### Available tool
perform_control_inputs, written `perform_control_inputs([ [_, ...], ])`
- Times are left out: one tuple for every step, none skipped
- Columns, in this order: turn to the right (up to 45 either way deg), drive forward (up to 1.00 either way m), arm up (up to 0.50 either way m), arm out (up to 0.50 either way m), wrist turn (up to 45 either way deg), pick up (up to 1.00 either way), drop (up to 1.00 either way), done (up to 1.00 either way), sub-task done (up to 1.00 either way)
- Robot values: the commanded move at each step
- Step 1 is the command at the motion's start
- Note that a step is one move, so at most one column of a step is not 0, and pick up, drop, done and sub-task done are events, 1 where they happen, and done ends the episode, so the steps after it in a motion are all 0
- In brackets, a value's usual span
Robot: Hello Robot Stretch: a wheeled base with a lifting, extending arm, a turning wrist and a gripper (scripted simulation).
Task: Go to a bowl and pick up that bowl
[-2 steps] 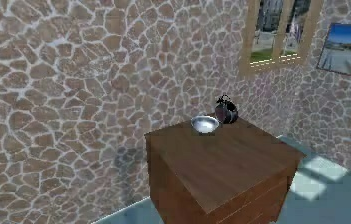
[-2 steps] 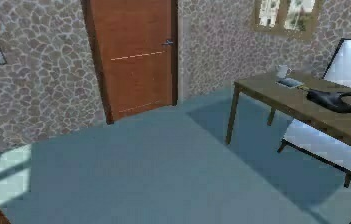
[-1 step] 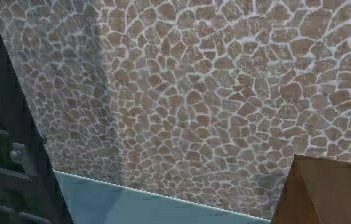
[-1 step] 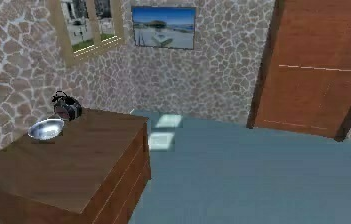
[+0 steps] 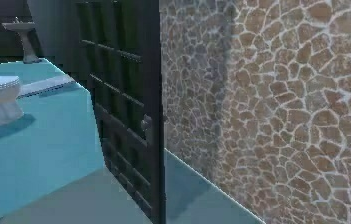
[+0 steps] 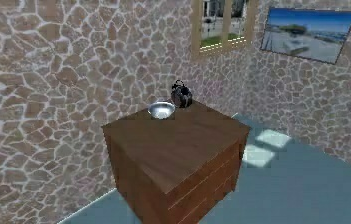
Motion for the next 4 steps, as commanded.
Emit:
perform_control_inputs([
  [45.0, 0.00, 0.00, 0.00, 0.0, 0.00, 0.00, 0.00, 0.00],
  [45.0, 0.00, 0.00, 0.00, 0.0, 0.00, 0.00, 0.00, 0.00],
  [24.0, 0.00, 0.00, 0.00, 0.0, 0.00, 0.00, 0.00, 0.00],
  [0.0, 0.60, 0.00, 0.00, 0.0, 0.00, 0.00, 0.00, 0.00],
])
